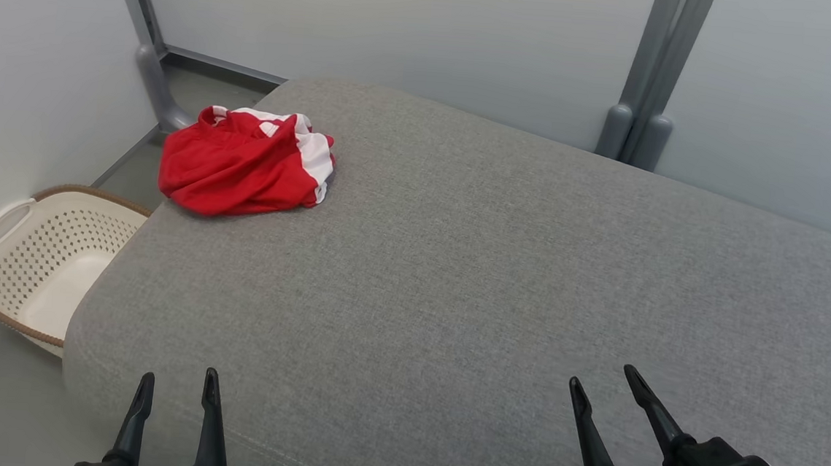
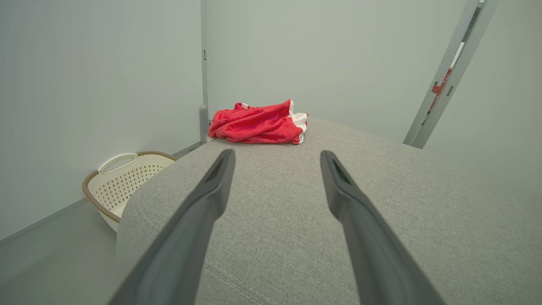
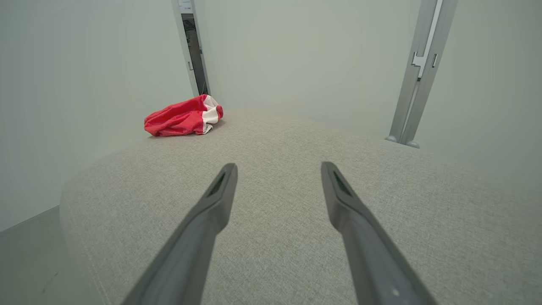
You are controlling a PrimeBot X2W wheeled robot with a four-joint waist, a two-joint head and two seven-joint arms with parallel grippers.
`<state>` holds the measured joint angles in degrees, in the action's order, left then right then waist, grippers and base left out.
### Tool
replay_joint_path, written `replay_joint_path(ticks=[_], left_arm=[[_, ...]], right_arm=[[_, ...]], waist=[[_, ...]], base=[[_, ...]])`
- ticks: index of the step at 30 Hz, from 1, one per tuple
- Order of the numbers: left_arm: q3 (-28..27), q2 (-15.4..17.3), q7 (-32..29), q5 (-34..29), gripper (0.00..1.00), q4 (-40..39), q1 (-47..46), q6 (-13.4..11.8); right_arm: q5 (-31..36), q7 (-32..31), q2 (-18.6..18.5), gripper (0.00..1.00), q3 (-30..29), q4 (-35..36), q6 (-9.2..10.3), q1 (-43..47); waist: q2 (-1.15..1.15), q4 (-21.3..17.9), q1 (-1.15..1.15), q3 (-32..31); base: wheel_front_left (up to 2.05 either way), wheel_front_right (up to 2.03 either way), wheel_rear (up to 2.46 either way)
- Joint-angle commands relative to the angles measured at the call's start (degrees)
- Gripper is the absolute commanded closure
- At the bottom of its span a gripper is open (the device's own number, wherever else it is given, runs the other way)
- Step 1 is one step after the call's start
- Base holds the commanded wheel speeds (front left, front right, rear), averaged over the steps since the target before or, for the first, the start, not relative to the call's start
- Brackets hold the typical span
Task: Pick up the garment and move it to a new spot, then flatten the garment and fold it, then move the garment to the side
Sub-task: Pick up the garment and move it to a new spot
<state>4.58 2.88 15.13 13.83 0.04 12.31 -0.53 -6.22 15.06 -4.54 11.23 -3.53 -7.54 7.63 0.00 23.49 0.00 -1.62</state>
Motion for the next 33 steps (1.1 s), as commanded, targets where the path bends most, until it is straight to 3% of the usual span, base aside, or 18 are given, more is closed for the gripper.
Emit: replay_joint_path(ticks=[1,17,25,28,33], left_arm=[[-0.1,0.05,-0.02,0.2,0.0,-0.09,-0.61,-0.24],[-1.15,0.05,-0.02,1.74,0.0,-1.55,-4.13,-1.02],[-5.52,0.81,-0.03,-1.73,0.0,1.73,-21.01,4.08],[-5.28,3.78,-0.63,-1.55,0.0,9.97,-30.26,6.04],[-3.36,8.16,-9.7,1.27,0.0,22.55,-47.85,7.53]], right_arm=[[0.01,0.15,-0.34,0.0,-0.17,-0.03,0.11,-0.53],[-0.37,0.15,-2.31,0.0,0.37,0.24,0.11,-0.96],[0.98,0.15,-6.97,0.0,1.43,0.84,0.11,-5.88],[1.37,0.15,-9.16,0.0,1.83,0.98,0.11,-7.88],[1.99,0.15,-13.18,0.0,0.84,1.85,0.11,-11.24]], waist=[[0.0,1.32,0.0,0.4],[0.0,1.64,0.0,3.96],[0.0,0.25,0.0,13.05],[0.0,-0.41,0.0,16.8],[0.0,-1.75,0.0,22.87]], base=[[0.0,0.0,0.0],[0.0,0.0,0.0],[0.0,0.0,0.0],[0.0,0.0,0.0],[0.0,0.0,0.0]])
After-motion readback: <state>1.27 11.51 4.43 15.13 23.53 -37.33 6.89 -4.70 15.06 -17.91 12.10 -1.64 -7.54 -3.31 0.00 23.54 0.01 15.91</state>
